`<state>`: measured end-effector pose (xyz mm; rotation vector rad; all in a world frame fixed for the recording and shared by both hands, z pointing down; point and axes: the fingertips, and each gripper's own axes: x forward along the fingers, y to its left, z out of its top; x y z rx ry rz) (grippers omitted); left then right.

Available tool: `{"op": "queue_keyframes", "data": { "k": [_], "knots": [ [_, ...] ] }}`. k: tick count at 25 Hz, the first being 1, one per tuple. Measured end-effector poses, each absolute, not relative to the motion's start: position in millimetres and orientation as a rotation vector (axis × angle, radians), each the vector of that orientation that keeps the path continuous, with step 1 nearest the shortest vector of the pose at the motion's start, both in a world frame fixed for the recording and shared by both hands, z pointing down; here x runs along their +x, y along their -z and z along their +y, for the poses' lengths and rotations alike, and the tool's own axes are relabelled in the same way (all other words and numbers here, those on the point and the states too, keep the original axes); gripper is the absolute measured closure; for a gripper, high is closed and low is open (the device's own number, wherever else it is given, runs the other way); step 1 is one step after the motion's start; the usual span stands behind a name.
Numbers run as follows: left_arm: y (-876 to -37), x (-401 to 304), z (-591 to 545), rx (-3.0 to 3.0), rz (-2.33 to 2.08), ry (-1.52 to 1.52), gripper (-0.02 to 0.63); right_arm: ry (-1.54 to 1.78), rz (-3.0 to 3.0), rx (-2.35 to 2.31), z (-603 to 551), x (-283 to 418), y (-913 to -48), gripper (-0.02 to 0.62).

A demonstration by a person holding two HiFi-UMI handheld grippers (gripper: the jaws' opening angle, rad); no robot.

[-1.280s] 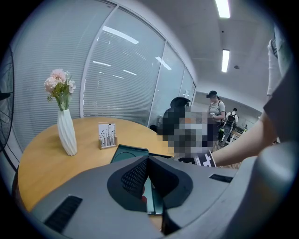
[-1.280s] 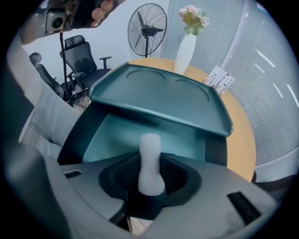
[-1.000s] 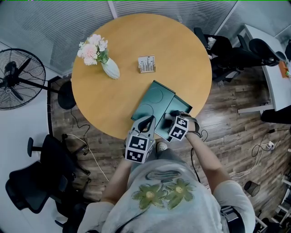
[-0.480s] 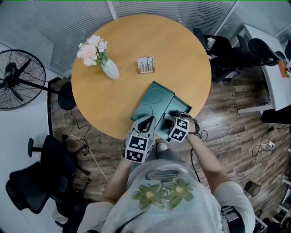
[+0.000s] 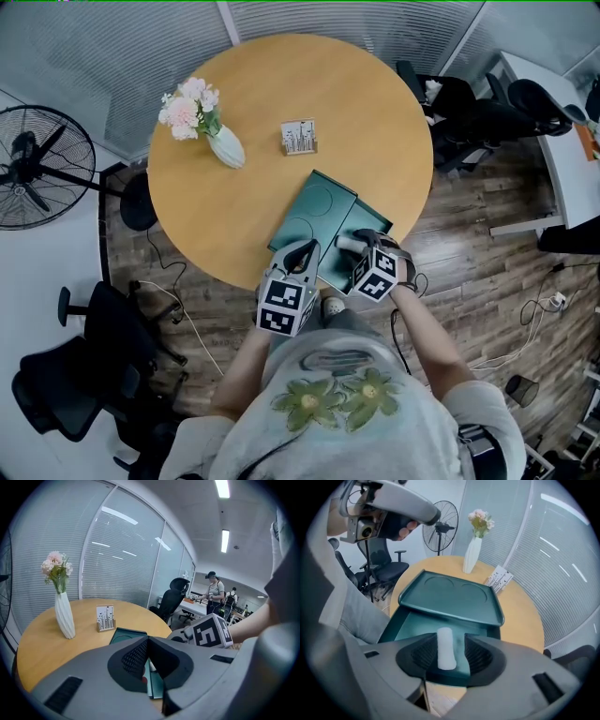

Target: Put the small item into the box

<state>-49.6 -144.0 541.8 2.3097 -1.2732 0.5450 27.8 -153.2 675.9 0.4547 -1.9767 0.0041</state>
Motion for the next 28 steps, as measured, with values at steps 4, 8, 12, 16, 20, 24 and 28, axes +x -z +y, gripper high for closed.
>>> {"op": "queue_keyframes", "data": {
  "k": [4,8,12,16,20,24,28],
  "knots": [
    [-537.5,-48.2,-144.5,2.316,-1.278,-0.541,0.606,-0.023,-2.022,0.504,-151.8,32.2,-662.2,0.403],
    [-532.5,-47.0,-145.3,2.321,-1.285,-0.541,0.606,-0.041,-2.089,0.572,-151.0,34.7,-644.9,0.423],
    [-527.4,-44.5,-146.2,2.328,-1.291,-0.541,0.606,-0.067,-2.181,0.668,-152.8,36.3,-619.0,0.451],
    [-521.8,-39.9,-147.4,2.338,-1.287,-0.533,0.606,-0.147,-2.290,0.828,-156.4,40.4,-590.9,0.497],
    [-515.1,-34.9,-149.7,2.354,-1.285,-0.525,0.606,-0.159,-2.391,0.977,-159.9,42.0,-559.4,0.568],
    [-507.8,-28.9,-150.7,2.367,-1.276,-0.510,0.606,-0.150,-2.452,1.014,-158.5,41.2,-539.6,0.588],
    [-500.6,-24.2,-151.2,2.379,-1.271,-0.489,0.606,-0.189,-2.502,1.015,-155.5,39.3,-528.3,0.589]
  ]
}}
